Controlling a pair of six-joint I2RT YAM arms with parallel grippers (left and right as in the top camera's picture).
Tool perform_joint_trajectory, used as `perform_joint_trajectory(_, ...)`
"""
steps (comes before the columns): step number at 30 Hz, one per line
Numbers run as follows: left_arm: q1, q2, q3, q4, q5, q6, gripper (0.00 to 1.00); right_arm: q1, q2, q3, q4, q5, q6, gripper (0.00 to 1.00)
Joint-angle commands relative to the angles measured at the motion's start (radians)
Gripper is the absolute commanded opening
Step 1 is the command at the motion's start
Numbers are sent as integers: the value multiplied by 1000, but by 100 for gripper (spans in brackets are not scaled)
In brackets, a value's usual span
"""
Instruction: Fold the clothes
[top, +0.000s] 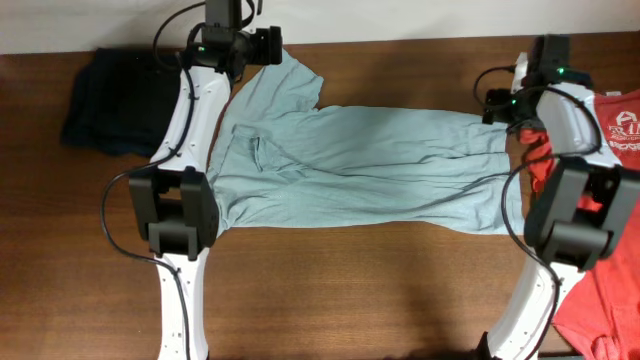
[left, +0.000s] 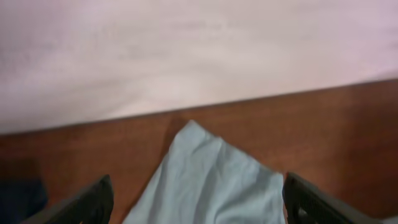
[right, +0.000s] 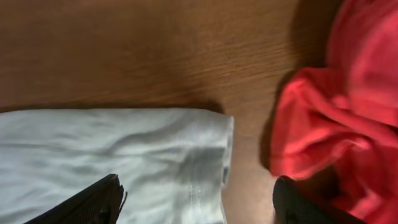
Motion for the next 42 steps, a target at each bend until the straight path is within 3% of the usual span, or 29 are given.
perform_joint_trajectory(1,2,41,3,37,14,19,87,4,47,18,14,1,3,82)
perform_joint_trajectory(12,-3,201,3,167,14,18,87,4,68,18,19,-2,3,78)
perform_joint_trajectory(24,-4,282,3,205,6,19,86,4,73,18,21,-2,3,77)
perform_joint_trajectory(34,-4,301,3,205,-40,41,71,4,107,13,44,-3,6,75)
perform_joint_trajectory(38,-4,301,3,205,-43,51,54,4,108,12,52,-2,6,69)
perform_joint_trajectory(42,-4,301,3,197,-43,64,42,4,109,12,56,-2,6,57)
